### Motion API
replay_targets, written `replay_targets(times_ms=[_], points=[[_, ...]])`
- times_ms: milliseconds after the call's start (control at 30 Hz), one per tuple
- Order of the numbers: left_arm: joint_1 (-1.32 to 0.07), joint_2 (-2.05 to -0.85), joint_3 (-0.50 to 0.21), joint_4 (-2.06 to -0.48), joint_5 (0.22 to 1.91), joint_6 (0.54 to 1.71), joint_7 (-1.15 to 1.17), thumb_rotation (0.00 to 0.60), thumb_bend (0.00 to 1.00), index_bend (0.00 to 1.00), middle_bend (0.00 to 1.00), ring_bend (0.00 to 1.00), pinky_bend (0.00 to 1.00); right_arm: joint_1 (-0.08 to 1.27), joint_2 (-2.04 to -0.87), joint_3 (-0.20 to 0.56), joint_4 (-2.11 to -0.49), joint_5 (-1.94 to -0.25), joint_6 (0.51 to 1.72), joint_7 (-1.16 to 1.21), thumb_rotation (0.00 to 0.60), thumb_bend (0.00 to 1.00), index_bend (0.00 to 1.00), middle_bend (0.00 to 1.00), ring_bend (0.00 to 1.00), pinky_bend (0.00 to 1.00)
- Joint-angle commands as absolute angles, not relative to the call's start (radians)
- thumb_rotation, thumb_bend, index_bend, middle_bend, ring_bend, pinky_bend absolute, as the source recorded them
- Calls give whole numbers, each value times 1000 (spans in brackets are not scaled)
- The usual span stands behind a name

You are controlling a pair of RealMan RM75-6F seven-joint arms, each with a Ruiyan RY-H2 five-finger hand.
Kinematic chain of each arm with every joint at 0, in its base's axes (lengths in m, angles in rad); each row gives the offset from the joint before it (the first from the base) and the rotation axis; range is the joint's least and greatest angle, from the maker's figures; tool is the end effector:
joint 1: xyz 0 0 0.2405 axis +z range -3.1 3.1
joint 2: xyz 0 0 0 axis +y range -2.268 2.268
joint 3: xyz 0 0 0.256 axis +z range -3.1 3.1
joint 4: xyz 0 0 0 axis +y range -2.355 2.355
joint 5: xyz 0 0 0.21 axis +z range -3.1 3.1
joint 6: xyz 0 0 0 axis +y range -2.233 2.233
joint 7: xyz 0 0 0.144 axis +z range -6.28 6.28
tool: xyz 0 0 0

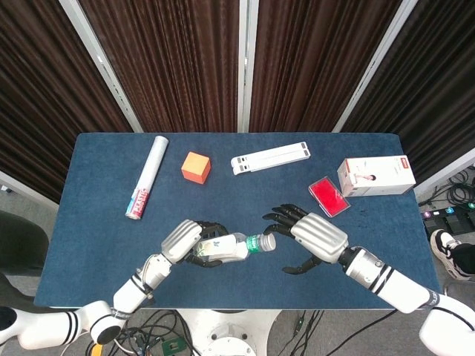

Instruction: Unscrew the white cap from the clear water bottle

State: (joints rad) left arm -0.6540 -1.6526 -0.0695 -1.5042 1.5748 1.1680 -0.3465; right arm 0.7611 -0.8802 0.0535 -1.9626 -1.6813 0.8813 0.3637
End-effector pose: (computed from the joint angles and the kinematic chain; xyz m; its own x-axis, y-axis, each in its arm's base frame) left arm -0.1079 0.2725 -0.0370 -0.0931 0.4590 0.8835 0.8105 -0.4805 0.3351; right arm -0.1096 -0.2770 0.1166 0.3831 -0.4630 0.7993 -0.7823 -0.6228 0.0141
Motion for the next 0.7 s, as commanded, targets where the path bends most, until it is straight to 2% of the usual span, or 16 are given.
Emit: replay_targets(times_ms=[33,333,700], points=[[-654,-1653,-70,-1503,1574,1168,-347,600,447,535,567,506,546,761,-877,53,-1966,-1688,885,363,497,101,260,89,0,0],[-655,-1652,-67,-1505,1582,1172,-349,600,447,536,567,506,546,753,-882,60,-1956,-1679,910,366,497,101,261,89,0,0],[-655,-1646,-75,-1505,1576,1174,-350,600,447,535,567,506,546,764,-898,51,-1936,-1655,865,367,497,101,261,89,0,0]])
